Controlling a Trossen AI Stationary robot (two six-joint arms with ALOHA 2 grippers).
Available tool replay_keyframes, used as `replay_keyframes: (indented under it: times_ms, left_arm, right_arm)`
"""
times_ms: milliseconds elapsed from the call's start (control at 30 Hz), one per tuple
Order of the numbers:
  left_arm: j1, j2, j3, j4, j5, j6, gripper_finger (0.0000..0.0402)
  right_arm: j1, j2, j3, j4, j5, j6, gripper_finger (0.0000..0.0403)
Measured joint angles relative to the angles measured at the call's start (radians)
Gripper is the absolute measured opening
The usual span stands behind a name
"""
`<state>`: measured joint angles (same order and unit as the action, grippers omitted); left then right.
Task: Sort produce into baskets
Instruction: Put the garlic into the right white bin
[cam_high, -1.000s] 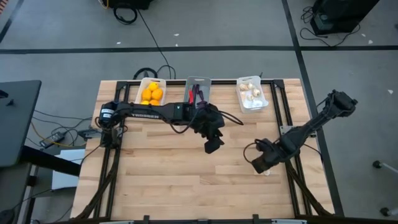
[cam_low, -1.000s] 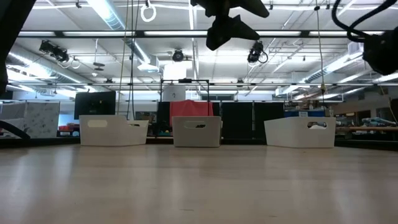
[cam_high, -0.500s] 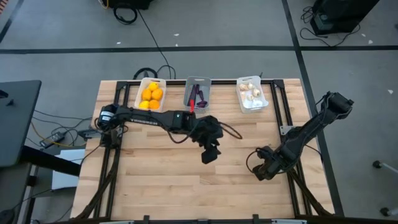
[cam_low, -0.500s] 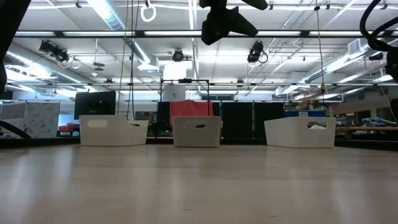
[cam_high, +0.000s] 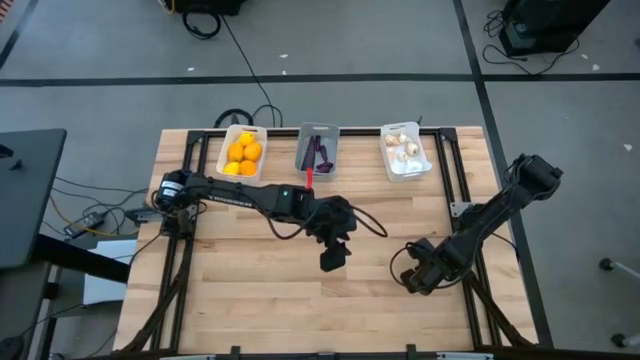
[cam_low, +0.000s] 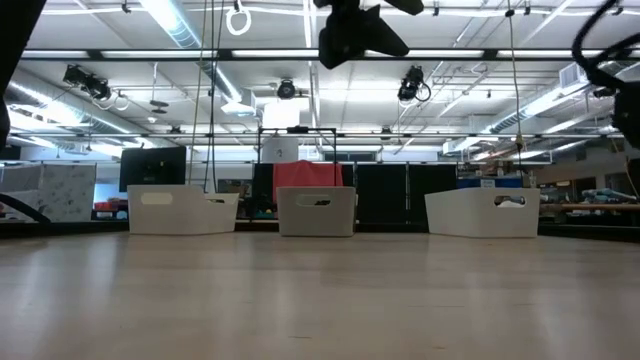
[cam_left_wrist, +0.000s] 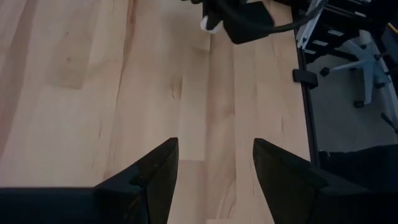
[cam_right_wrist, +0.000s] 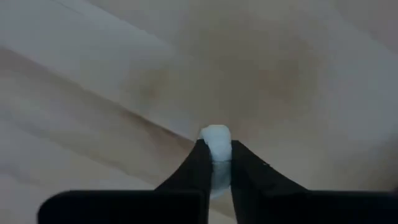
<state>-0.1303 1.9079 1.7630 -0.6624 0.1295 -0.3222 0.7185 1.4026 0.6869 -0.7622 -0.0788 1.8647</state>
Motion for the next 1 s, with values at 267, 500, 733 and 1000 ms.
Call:
replay_keyframes:
  times_ms: [267,500,733,1000]
  left_arm:
    - [0.001,0.0,0.0,-0.024,-0.02,-0.001,0.0214]
    - [0.009,0.0,0.0,-0.026,-0.056,0.003,0.0214]
    - [0.019,0.0,0.0,-0.026,-0.1,0.004,0.0214]
    - [0.052,0.0,0.0,-0.026,-0.181,0.052,0.0213]
  right_arm:
    - [-0.075,-0.065,0.052,0.007,0.224,-0.046,0.0042]
    - [-0.25,-0.156,0.061,-0.038,0.388,-0.265,0.0046]
    - [-0.516,-0.261,0.061,-0.052,0.46,-0.559,0.0047]
    - [-0.851,-0.338,0.061,0.003,0.489,-0.881,0.0049]
